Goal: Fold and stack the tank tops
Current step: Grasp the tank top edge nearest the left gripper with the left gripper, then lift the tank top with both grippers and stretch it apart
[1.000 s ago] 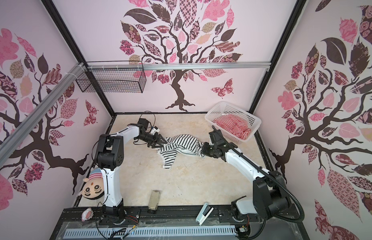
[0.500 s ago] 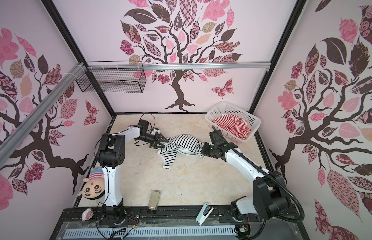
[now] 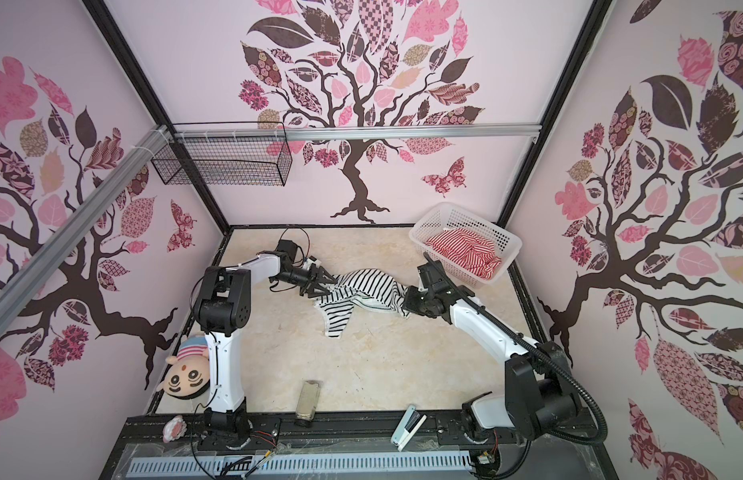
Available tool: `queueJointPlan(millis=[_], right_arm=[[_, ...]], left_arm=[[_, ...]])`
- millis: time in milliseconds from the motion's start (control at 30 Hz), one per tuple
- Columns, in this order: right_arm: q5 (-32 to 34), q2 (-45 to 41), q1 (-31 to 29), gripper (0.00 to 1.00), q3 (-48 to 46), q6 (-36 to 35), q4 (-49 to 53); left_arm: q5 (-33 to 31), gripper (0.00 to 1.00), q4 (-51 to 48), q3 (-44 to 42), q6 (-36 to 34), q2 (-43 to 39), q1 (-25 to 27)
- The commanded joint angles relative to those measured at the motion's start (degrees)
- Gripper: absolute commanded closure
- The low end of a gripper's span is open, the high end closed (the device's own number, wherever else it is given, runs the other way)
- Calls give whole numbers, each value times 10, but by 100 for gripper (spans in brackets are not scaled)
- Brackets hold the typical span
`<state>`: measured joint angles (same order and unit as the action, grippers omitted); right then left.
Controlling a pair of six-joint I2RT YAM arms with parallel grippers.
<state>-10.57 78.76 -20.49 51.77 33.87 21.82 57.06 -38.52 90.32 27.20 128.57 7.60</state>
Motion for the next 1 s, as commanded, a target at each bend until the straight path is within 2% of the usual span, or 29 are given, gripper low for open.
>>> queueJointPlan(millis=[0, 200, 300, 367, 467, 633, 800, 967], right_arm=[[5, -24, 2, 100, 4, 7, 9], [4, -24, 2, 100, 4, 10, 8], [4, -24, 3, 100, 4, 10, 7], [5, -25, 2, 100, 4, 9, 7], [3, -22, 3, 100, 6, 10, 5], [1, -19, 3, 100, 15, 9, 6], [-33, -17, 9, 100, 46, 5, 11], [-83, -20, 17, 100, 125, 10, 26]], left_arm=[[-2, 42, 11, 8, 5, 20, 2], [10, 44, 18, 20, 14, 36, 3], [20, 51, 26, 23, 17, 35, 3], [34, 60, 37, 23, 24, 29, 3], [54, 79, 48, 24, 33, 20, 2], [75, 100, 52, 28, 39, 2, 0], [85, 100, 50, 28, 36, -39, -14], [101, 100, 32, 52, 40, -95, -51]])
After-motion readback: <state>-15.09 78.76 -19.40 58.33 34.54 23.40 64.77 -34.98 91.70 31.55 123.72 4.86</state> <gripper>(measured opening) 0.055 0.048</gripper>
